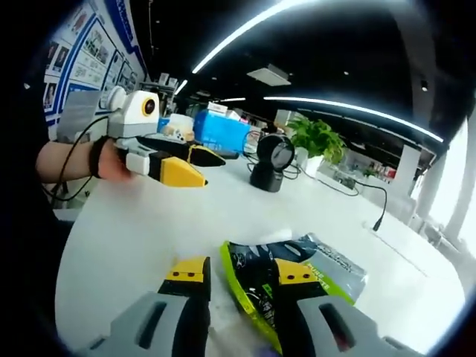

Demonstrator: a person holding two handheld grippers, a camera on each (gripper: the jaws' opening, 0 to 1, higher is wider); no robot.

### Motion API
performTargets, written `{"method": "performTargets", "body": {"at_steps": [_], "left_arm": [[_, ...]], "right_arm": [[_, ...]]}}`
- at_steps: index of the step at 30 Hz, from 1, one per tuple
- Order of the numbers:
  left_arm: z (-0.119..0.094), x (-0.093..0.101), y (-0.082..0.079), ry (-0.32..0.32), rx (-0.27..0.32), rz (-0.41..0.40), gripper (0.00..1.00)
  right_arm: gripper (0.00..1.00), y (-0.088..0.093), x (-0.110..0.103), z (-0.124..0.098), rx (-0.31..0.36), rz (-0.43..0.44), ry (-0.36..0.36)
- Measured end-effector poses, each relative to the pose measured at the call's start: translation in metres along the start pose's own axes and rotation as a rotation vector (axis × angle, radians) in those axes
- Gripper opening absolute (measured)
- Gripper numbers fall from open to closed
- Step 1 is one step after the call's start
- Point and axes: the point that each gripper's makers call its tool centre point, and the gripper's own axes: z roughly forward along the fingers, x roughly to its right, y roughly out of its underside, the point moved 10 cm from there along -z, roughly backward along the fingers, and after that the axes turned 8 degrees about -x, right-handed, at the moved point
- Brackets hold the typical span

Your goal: Clip sheet goods on table flip sheet goods clip sheet goods scan sheet goods put sheet goods back to table

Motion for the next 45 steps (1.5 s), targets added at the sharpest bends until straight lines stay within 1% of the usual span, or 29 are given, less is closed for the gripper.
{"method": "performTargets", "body": {"at_steps": [3,5,6,9,14,15,17,19,20,23,27,29,33,38,39,43,45], "left_arm": [[0.0,0.0,0.0,0.0,-0.001,0.0,0.37],[0.0,0.0,0.0,0.0,-0.001,0.002,0.37],[0.0,0.0,0.0,0.001,0.0,0.003,0.37],[0.0,0.0,0.0,0.0,0.0,0.002,0.37],[0.0,0.0,0.0,0.001,0.0,0.003,0.37],[0.0,0.0,0.0,0.001,0.0,0.003,0.37],[0.0,0.0,0.0,0.001,0.0,0.003,0.37],[0.0,0.0,0.0,0.0,0.0,0.004,0.37],[0.0,0.0,0.0,0.0,0.0,0.004,0.37],[0.0,0.0,0.0,0.0,0.0,0.004,0.37],[0.0,0.0,0.0,0.0,0.0,0.004,0.37],[0.0,0.0,0.0,0.0,0.0,0.004,0.37],[0.0,0.0,0.0,0.0,0.0,0.005,0.37],[0.0,0.0,0.0,0.0,0.0,0.005,0.37],[0.0,0.0,0.0,0.0,0.0,0.005,0.37],[0.0,0.0,0.0,0.0,0.0,0.004,0.37],[0.0,0.0,0.0,0.0,0.0,0.005,0.37]], "right_arm": [[0.25,0.001,0.0,0.002,-0.013,-0.01,-0.005],[0.19,0.002,0.001,0.003,-0.022,0.002,-0.01],[0.17,0.004,0.001,0.004,-0.03,0.009,-0.014],[0.17,0.006,0.001,0.005,-0.034,0.036,-0.018],[0.17,0.007,0.0,0.005,-0.033,0.055,-0.025],[0.15,0.007,0.0,0.004,-0.035,0.065,-0.023],[0.15,0.007,0.001,0.004,-0.035,0.1,-0.037],[0.14,0.008,0.001,0.004,-0.032,0.165,-0.06],[0.13,0.009,0.003,0.004,-0.031,0.181,-0.067],[0.12,0.009,0.003,0.003,-0.03,0.198,-0.08],[0.09,0.01,0.002,0.003,-0.03,0.199,-0.089],[0.09,0.01,0.002,0.003,-0.029,0.221,-0.098],[0.06,0.012,0.005,0.003,-0.02,0.338,-0.146],[0.05,0.015,0.009,0.003,-0.023,0.548,-0.209],[0.05,0.015,0.01,0.002,-0.026,0.565,-0.222],[0.06,0.015,0.01,0.002,-0.02,0.559,-0.235],[0.07,0.015,0.011,0.002,-0.018,0.578,-0.242]]}}
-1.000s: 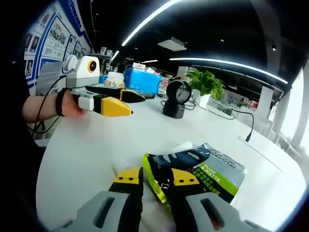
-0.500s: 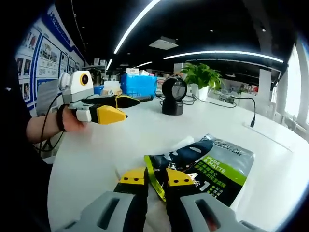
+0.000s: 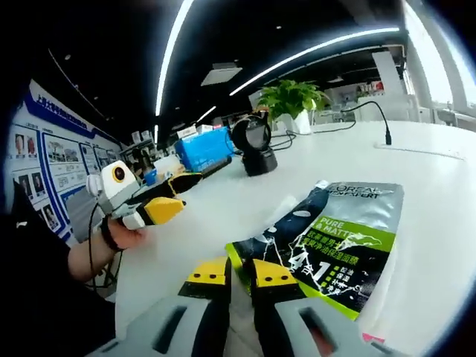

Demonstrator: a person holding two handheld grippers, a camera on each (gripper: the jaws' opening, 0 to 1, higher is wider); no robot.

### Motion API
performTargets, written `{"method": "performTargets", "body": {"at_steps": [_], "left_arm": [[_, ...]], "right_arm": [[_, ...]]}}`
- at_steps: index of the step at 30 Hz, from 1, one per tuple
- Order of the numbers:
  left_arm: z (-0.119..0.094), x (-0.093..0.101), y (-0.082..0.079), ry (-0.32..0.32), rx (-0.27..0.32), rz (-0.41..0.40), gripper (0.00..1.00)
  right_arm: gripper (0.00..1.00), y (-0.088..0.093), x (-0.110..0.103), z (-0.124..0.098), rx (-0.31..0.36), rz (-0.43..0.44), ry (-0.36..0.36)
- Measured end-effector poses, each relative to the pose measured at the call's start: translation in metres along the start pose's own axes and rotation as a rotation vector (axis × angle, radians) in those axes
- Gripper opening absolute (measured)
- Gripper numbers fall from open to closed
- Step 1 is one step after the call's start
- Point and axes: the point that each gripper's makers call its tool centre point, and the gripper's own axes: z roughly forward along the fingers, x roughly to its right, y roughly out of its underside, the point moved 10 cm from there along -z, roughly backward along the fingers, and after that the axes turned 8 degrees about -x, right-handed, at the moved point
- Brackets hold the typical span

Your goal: Clip sheet goods on table flip sheet goods clip sheet goods scan sheet goods put sheet goods back to table

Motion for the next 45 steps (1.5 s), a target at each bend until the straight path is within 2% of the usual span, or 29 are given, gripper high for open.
{"method": "performTargets", "body": {"at_steps": [4,7,9,12,17,20,24,29,32,35,39,45], "left_arm": [[0.0,0.0,0.0,0.0,0.0,0.001,0.37],[0.0,0.0,0.0,0.0,0.0,0.001,0.37],[0.0,0.0,0.0,-0.001,0.0,0.001,0.37],[0.0,0.001,0.0,-0.001,0.0,0.001,0.37],[0.0,0.001,0.0,-0.001,0.0,0.002,0.37],[0.0,0.001,0.0,-0.001,0.0,0.001,0.37],[0.0,0.001,0.0,-0.002,0.0,0.001,0.37],[0.0,0.001,0.0,-0.002,0.0,0.0,0.37],[0.0,0.001,0.0,-0.001,0.0,0.003,0.37],[-0.001,0.001,0.0,-0.003,0.001,0.001,0.37],[0.0,0.001,0.0,-0.003,-0.002,0.003,0.37],[0.0,0.001,0.0,-0.003,-0.002,0.002,0.37]], "right_arm": [[0.06,0.001,0.002,-0.001,0.021,0.054,-0.029],[0.04,0.002,-0.001,0.0,0.031,0.065,0.006],[0.04,0.002,-0.005,0.001,0.019,-0.032,0.068],[0.02,0.002,-0.012,0.002,0.02,-0.115,0.139],[0.0,-0.002,-0.023,0.0,0.037,-0.345,0.29],[0.0,-0.004,-0.029,-0.001,0.027,-0.448,0.351],[0.0,0.001,-0.039,-0.001,-0.009,-0.682,0.473],[0.0,0.006,-0.045,-0.002,-0.004,-0.858,0.58],[0.0,0.009,-0.041,0.001,0.005,-0.861,0.601],[0.0,0.008,-0.039,0.002,0.029,-0.795,0.598],[0.07,0.007,-0.04,0.001,0.036,-0.802,0.601],[0.06,0.007,-0.042,0.004,0.043,-0.817,0.626]]}}
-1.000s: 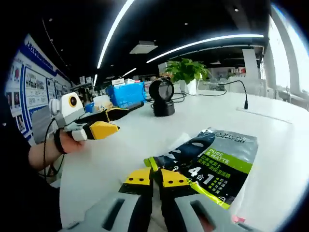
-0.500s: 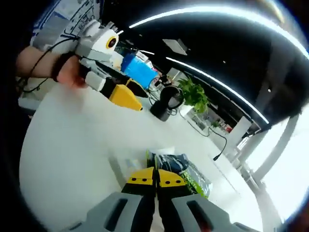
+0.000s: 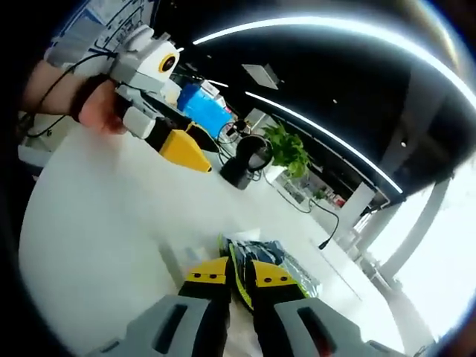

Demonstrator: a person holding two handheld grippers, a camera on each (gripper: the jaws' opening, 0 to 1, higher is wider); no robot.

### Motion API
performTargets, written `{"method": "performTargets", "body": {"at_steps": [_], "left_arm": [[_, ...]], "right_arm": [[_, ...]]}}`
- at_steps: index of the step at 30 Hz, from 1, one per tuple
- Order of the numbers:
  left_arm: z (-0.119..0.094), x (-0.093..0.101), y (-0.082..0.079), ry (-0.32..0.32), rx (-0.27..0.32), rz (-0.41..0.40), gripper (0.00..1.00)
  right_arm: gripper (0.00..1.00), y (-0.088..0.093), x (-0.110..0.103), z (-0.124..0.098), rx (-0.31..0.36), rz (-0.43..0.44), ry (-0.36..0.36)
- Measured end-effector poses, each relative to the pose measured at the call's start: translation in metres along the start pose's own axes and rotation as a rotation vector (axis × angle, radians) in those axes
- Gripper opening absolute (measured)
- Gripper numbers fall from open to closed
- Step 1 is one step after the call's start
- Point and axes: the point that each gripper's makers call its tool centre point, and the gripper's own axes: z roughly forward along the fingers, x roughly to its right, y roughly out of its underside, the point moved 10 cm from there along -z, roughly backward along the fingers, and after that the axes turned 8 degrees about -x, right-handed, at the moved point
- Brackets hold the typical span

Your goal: Clip sheet goods on table flip sheet goods clip sheet goods scan sheet goods put sheet goods back to table

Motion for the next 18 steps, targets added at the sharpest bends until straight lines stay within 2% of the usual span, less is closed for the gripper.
{"method": "performTargets", "body": {"at_steps": [11,18], "left_arm": [[0.0,0.0,0.0,0.001,0.003,-0.002,0.37],[-0.001,-0.001,0.0,-0.001,0.007,-0.003,0.37]], "right_arm": [[0.06,-0.003,-0.004,0.013,-0.021,-0.051,0.03],[0.01,-0.002,-0.008,0.016,-0.027,-0.053,0.028]]}}
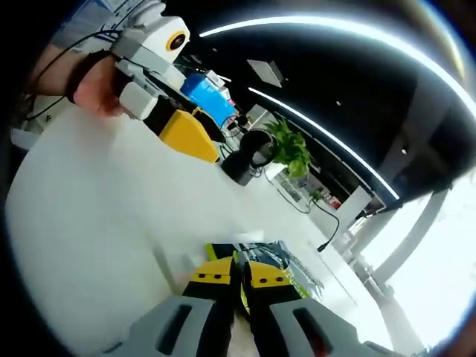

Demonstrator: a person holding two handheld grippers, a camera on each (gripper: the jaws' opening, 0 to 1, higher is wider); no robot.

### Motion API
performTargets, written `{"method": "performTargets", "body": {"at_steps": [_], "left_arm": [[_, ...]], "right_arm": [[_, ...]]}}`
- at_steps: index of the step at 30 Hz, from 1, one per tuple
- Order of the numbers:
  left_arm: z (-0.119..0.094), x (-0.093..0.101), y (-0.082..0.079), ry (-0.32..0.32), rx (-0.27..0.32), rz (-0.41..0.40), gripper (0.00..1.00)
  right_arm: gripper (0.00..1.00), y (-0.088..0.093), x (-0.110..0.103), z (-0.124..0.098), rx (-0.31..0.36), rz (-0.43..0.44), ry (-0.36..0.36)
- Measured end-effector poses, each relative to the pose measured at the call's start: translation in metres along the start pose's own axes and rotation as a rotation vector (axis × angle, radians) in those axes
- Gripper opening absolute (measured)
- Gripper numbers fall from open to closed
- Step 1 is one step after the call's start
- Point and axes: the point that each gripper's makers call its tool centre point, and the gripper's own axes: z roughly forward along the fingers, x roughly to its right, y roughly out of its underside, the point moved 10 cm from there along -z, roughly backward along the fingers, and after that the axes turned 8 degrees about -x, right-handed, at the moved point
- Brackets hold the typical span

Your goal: Clip sheet goods on table flip sheet goods clip sheet goods scan sheet goods put sheet goods back to table

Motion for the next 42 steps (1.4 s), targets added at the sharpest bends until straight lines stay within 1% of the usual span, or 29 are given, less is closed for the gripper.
{"method": "performTargets", "body": {"at_steps": [3,14,17,20,22,24,27,30,33,39,42], "left_arm": [[0.0,0.0,0.0,0.0,0.0,0.001,0.37],[-0.001,-0.002,0.0,-0.013,0.004,-0.014,0.37],[-0.001,-0.002,-0.001,-0.013,0.005,-0.013,0.37],[-0.001,-0.002,0.0,-0.012,0.003,-0.01,0.37],[-0.001,-0.002,-0.001,-0.014,0.006,-0.015,0.37],[-0.001,-0.002,-0.001,-0.015,0.008,-0.017,0.36],[-0.001,-0.002,-0.001,-0.015,0.009,-0.017,0.35],[-0.001,-0.003,-0.001,-0.016,0.009,-0.02,0.35],[-0.001,-0.003,-0.001,-0.016,0.009,-0.021,0.35],[-0.001,-0.003,-0.001,-0.015,0.009,-0.02,0.35],[-0.001,-0.003,-0.001,-0.016,0.008,-0.021,0.35]], "right_arm": [[0.0,0.0,-0.001,0.0,0.0,0.001,-0.002],[0.0,0.003,0.0,0.0,-0.003,0.054,-0.023],[0.0,0.003,0.003,0.0,0.002,0.062,-0.038],[0.0,0.002,0.004,-0.002,0.016,0.061,-0.037],[0.0,-0.001,0.007,-0.004,0.031,0.042,-0.022],[0.0,-0.002,0.012,-0.006,0.055,0.051,-0.016],[0.0,-0.003,0.019,-0.008,0.086,0.131,-0.023],[0.0,-0.005,0.028,-0.012,0.097,0.169,-0.005],[0.0,-0.007,0.034,-0.015,0.116,0.196,0.003],[0.0,-0.008,0.048,-0.019,0.137,0.211,0.035],[0.0,-0.008,0.058,-0.023,0.146,0.249,0.054]]}}
